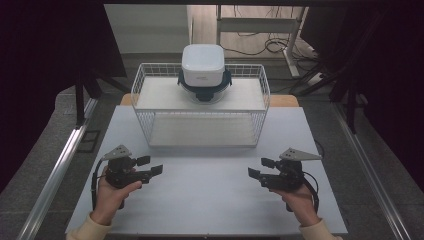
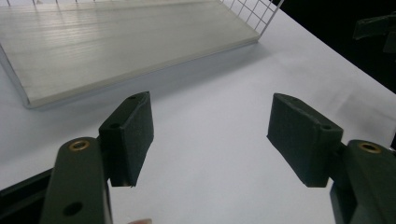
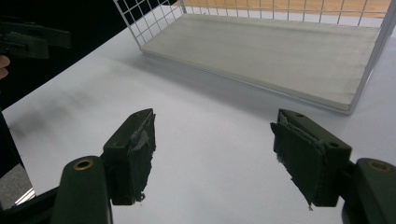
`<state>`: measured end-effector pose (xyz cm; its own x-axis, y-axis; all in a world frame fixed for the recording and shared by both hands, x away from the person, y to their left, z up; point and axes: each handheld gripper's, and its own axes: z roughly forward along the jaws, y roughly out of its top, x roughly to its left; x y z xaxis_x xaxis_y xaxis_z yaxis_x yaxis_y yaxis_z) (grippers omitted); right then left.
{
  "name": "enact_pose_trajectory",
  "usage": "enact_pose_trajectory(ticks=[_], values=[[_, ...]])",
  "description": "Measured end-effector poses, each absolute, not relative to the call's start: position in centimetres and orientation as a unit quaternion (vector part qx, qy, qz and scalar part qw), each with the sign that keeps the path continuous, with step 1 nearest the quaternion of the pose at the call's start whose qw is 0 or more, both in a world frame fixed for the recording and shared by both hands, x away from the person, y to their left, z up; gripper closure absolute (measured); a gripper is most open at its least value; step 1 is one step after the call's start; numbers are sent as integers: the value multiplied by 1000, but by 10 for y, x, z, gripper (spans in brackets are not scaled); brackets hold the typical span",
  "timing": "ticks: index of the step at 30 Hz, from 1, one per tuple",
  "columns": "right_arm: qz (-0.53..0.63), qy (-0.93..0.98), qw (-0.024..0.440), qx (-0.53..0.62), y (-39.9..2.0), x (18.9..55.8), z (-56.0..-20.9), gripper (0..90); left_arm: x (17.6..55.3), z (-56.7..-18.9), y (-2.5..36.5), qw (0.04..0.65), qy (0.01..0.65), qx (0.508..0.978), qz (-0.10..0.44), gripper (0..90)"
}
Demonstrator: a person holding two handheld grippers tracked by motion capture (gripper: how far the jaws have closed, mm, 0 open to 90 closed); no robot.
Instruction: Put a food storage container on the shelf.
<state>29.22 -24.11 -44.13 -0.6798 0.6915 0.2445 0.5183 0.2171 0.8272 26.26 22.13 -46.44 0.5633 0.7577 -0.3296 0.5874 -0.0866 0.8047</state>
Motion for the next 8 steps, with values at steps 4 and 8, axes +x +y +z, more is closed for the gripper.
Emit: enact_pose_trajectory(ticks=[4,8], values=[[495,772,84,390,-242,292,-441,281,263,-463,224,498,458,731,87,307],[496,771,91,389,-244,292,-443,258,264,-464,231,499,465,726,91,297]])
